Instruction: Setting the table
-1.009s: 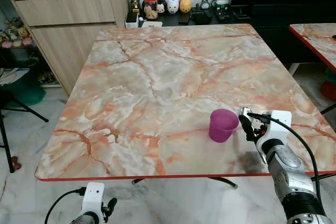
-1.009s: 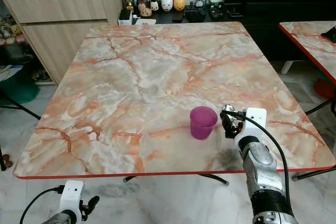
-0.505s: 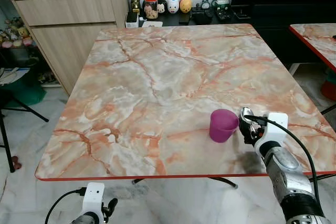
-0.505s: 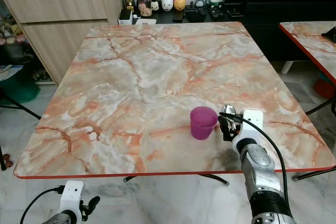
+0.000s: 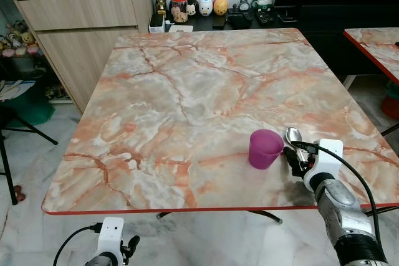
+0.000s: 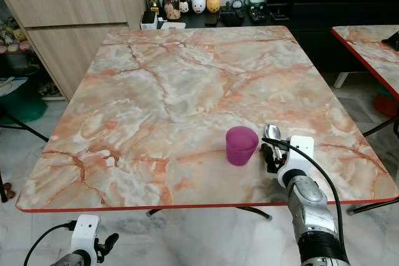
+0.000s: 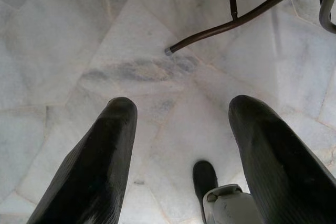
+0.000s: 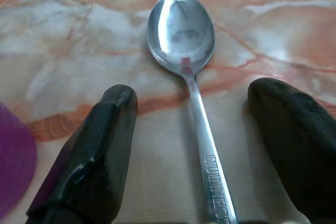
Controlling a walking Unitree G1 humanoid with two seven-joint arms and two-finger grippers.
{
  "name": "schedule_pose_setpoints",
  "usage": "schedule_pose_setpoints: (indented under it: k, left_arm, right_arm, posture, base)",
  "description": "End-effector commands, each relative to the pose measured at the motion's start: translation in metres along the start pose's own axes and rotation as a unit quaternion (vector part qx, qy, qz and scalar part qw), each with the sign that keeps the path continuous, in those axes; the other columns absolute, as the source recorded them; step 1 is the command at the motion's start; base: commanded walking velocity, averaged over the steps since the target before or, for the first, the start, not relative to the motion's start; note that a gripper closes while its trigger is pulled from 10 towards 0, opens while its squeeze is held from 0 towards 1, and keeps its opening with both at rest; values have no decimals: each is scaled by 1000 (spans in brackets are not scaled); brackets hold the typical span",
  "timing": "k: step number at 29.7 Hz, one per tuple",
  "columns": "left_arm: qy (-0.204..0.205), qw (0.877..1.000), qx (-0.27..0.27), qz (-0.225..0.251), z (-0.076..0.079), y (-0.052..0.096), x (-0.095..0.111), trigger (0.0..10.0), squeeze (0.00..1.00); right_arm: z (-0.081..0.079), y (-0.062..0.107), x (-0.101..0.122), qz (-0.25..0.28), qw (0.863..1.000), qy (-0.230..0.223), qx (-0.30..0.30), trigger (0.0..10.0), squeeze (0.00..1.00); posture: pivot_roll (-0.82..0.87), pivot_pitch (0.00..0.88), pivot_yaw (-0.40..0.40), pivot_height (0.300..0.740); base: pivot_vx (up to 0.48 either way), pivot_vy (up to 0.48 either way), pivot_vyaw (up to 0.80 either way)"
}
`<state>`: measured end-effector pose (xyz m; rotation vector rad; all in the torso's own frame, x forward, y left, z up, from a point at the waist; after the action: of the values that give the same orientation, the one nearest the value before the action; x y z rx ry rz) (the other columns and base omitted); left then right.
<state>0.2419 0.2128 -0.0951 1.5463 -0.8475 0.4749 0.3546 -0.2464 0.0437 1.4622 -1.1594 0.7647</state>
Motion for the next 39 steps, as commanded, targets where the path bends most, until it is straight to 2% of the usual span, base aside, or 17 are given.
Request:
schedule_pose_setpoints:
  k: [1, 7, 8, 9, 10, 11, 34, 39]
  left_arm:
    - [6, 1000, 0, -11, 0, 2, -7, 10000, 0]
    - [7, 1000, -3, -12, 0, 2, -8, 10000, 0]
    - [8, 1000, -4, -12, 0, 2, -8, 10000, 0]
    - [8, 1000, -4, -12, 0, 2, -8, 10000, 0]
    - [8, 1000, -5, -12, 1, 2, -8, 10000, 0]
    - [8, 1000, -6, -12, 1, 2, -8, 10000, 0]
    - [8, 1000, -12, -9, 2, 2, -6, 10000, 0]
    - [8, 1000, -12, -8, 2, 1, -5, 10000, 0]
  right_arm:
    - [-3, 1, -7, -17, 1000, 9, 5, 10000, 0]
    - [-5, 0, -9, -22, 1000, 10, 6, 10000, 0]
    - [-6, 0, -10, -26, 1000, 12, 9, 9176, 0]
    - [-6, 0, -10, -26, 1000, 12, 9, 9176, 0]
    - [-7, 0, -11, -29, 999, 13, 10, 2902, 0]
    - [-7, 0, -12, -32, 999, 13, 10, 0, 0]
    - [-11, 1, -14, -37, 999, 11, 17, 0, 0]
    - [-18, 0, -11, -29, 999, -3, 25, 0, 0]
  posture:
    - [14, 0, 17, 740]
    - [15, 0, 16, 740]
    - [14, 0, 18, 740]
    - [14, 0, 18, 740]
    - [14, 0, 19, 740]
    - [14, 0, 19, 740]
    - [14, 0, 20, 740]
    - [14, 0, 21, 740]
  base:
    - [0, 0, 0]
    - [0, 0, 0]
    - [0, 0, 0]
    - [0, 0, 0]
    - [0, 0, 0]
    - [0, 0, 0]
    - [0, 0, 0]
    - [0, 0, 0]
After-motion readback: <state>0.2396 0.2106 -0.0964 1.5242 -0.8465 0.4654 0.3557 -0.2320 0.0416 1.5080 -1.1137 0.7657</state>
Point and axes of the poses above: a point about 5 cm out from each wrist's last joint towards the gripper, its own y axis pointing back from the gripper into the wrist, its own x axis along the axis of the wrist's last joint, z = x × y, the point moved 5 cm from there along -y, pointing out of the wrist towards the gripper, and after that the axes turned 10 degrees about -y, right-handed, at the moved point
